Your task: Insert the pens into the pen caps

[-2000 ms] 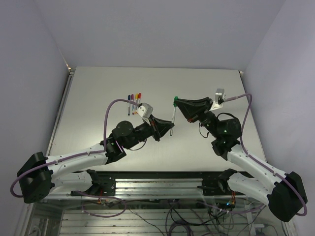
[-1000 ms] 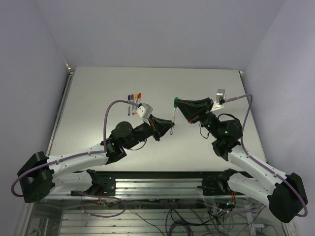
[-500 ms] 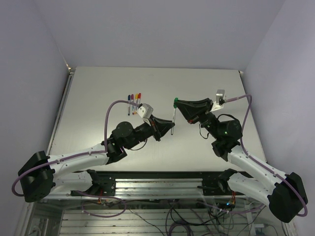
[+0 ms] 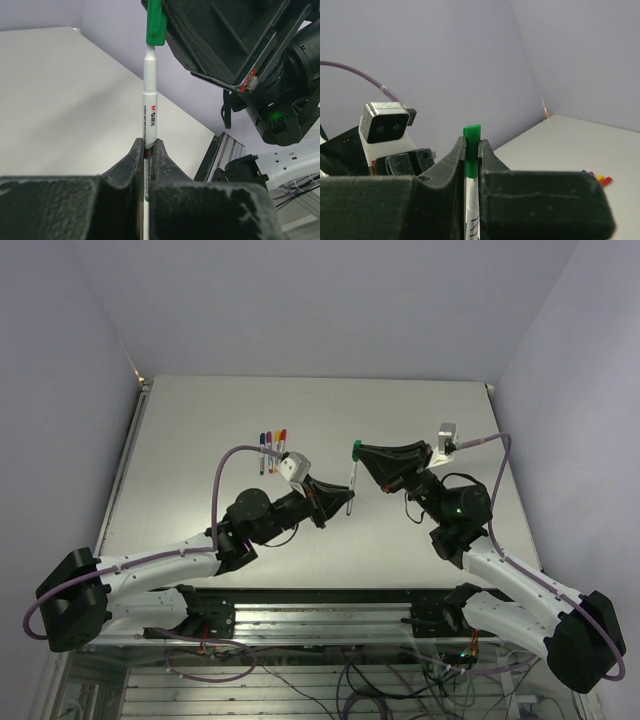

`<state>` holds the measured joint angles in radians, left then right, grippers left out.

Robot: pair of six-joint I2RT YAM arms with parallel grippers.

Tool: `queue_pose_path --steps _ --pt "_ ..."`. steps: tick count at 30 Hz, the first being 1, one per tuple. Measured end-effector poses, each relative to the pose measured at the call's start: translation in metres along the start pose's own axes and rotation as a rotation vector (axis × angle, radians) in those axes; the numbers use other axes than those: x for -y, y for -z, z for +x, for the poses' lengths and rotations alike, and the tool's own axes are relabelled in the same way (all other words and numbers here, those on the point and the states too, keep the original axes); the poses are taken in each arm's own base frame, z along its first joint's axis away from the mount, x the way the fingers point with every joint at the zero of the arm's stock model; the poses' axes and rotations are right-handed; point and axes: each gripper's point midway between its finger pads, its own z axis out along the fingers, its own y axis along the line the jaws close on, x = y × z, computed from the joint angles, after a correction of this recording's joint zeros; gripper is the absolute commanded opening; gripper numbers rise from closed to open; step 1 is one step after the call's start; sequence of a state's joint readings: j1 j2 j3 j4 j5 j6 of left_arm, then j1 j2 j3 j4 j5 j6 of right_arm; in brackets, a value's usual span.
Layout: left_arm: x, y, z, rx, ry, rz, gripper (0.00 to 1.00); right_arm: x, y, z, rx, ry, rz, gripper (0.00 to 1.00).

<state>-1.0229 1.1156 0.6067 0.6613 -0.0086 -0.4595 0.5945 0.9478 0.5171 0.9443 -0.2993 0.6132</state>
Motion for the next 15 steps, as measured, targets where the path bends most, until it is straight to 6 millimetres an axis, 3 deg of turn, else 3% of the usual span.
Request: queue_pose_path --steps 15 --pt "-0.002 0.009 -0.01 0.056 -0.021 -0.009 0.07 -0.001 0.005 0.012 -0.04 -0.024 0.005 0.0"
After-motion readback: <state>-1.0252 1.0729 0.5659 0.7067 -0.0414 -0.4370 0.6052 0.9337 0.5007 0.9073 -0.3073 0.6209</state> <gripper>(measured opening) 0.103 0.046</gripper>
